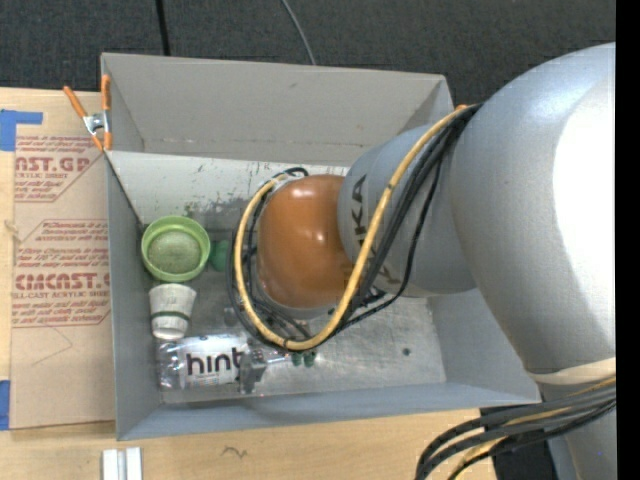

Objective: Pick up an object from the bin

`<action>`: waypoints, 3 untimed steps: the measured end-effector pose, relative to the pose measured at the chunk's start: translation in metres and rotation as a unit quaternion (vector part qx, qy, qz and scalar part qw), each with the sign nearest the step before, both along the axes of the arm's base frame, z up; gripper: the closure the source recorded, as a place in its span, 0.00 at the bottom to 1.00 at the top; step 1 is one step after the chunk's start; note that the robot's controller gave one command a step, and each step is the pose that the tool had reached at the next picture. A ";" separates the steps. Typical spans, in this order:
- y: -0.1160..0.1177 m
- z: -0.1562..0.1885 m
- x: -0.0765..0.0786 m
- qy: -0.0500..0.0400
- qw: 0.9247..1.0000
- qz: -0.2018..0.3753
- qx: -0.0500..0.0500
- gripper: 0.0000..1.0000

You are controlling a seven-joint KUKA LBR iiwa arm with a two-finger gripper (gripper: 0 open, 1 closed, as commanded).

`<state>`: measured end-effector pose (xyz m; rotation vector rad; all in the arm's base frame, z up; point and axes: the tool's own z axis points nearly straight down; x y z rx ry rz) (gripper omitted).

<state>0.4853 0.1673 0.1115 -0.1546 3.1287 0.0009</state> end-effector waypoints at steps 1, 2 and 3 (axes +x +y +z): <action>0.022 0.005 0.004 0.006 0.995 0.097 -0.001 0.00; 0.035 0.006 0.001 0.004 0.995 0.101 0.000 0.00; 0.034 -0.038 0.002 -0.004 0.992 0.129 0.001 0.00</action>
Offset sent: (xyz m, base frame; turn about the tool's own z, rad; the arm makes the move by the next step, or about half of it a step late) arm -0.0004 0.0386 0.0008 -0.1901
